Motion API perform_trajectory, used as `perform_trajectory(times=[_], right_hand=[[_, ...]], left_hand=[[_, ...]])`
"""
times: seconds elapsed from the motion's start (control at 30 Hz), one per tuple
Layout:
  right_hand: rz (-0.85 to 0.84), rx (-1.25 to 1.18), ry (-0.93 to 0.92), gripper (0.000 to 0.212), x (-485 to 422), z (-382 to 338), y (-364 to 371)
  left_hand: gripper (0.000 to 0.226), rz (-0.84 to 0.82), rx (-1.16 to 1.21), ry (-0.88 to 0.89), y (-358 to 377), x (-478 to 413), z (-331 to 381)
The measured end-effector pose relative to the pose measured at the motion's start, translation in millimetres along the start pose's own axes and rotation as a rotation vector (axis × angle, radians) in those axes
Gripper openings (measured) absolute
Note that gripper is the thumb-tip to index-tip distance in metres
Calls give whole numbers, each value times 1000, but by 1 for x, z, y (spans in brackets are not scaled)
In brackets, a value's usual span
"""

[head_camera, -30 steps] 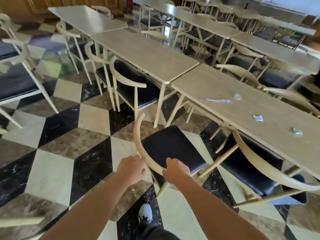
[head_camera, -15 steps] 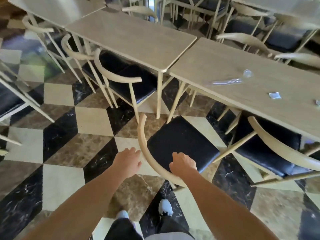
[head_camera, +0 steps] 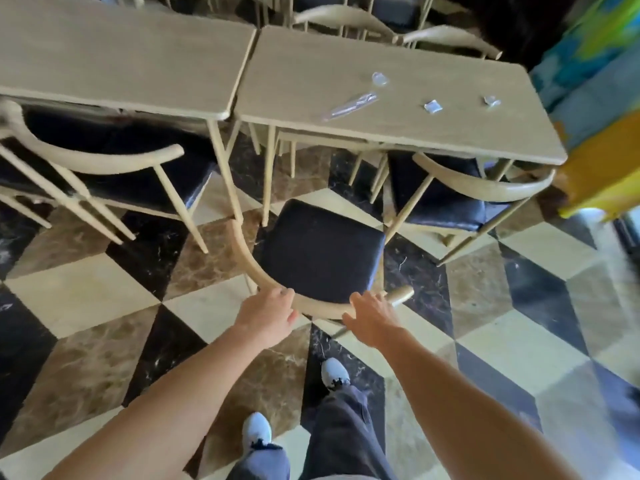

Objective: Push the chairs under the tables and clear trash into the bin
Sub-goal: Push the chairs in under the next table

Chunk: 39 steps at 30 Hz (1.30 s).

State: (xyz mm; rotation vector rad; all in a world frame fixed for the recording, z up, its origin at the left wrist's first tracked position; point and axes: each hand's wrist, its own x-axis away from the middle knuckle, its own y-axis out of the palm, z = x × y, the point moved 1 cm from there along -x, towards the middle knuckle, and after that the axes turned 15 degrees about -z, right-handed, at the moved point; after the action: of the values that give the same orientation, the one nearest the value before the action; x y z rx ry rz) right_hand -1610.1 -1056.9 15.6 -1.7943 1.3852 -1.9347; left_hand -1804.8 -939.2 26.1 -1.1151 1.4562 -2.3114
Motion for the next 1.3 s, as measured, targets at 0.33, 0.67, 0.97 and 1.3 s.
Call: perform_trajectory(times=[0.33, 0.67, 0.97, 1.3], right_hand=[[246, -29, 31, 58, -6, -12, 70], [341, -14, 25, 54, -46, 23, 78], [429, 30, -110, 68, -71, 35, 89], [537, 63, -203, 65, -104, 66, 72]], left_hand=[[45, 161, -136, 113, 33, -30, -28], [70, 65, -116, 168, 59, -74, -32], [79, 80, -285, 232, 68, -98, -52], [69, 312, -290, 278, 68, -129, -41]])
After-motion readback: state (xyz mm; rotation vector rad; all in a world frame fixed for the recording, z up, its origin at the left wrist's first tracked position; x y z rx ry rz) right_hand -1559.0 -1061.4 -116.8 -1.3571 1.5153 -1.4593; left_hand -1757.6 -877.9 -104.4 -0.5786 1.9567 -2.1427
